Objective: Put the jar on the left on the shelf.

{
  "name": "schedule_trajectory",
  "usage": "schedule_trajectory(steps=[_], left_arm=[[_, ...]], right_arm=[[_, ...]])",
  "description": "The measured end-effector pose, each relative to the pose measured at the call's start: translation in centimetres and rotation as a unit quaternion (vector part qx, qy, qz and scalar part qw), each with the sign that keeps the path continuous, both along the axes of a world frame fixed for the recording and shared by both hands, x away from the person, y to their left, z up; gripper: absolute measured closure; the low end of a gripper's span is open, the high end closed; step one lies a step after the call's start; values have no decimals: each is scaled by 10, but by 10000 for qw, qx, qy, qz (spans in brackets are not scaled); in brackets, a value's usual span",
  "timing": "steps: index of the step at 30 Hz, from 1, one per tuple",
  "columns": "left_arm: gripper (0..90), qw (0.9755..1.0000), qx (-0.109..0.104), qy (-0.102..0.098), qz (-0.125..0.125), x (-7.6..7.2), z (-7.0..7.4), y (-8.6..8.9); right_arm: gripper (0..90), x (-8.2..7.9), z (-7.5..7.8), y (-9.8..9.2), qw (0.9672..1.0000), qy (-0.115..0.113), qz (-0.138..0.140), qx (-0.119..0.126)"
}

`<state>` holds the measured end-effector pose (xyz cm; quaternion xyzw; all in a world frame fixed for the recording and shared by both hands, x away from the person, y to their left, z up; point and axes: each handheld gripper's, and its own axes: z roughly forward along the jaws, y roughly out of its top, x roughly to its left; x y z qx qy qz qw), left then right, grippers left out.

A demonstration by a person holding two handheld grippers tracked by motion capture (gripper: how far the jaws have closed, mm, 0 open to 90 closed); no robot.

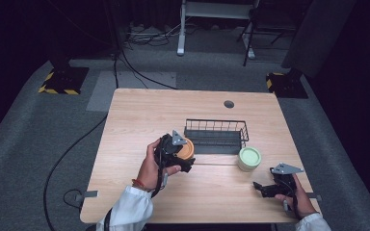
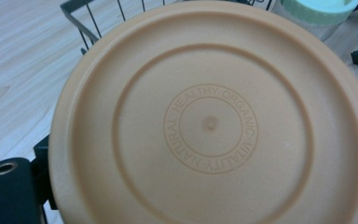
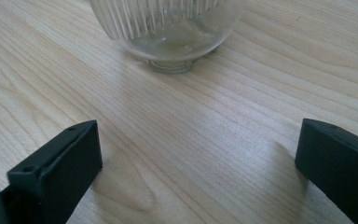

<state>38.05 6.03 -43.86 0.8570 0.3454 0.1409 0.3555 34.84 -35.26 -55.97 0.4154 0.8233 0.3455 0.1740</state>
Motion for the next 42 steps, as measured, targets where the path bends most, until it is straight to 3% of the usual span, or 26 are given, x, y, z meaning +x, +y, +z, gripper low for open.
schedule_trajectory(steps=[12, 21, 42], left_arm=[[91, 9998, 23, -176, -120, 13, 28, -17], [91, 9996, -5, -209, -183, 24, 41, -31], [91, 9999, -43, -102, -54, 60, 38, -55]], right_arm=[[4, 0, 0, 0, 10000, 0, 0, -1], [4, 0, 0, 0, 10000, 0, 0, 0], [4, 0, 0, 0, 10000, -1, 0, -1]])
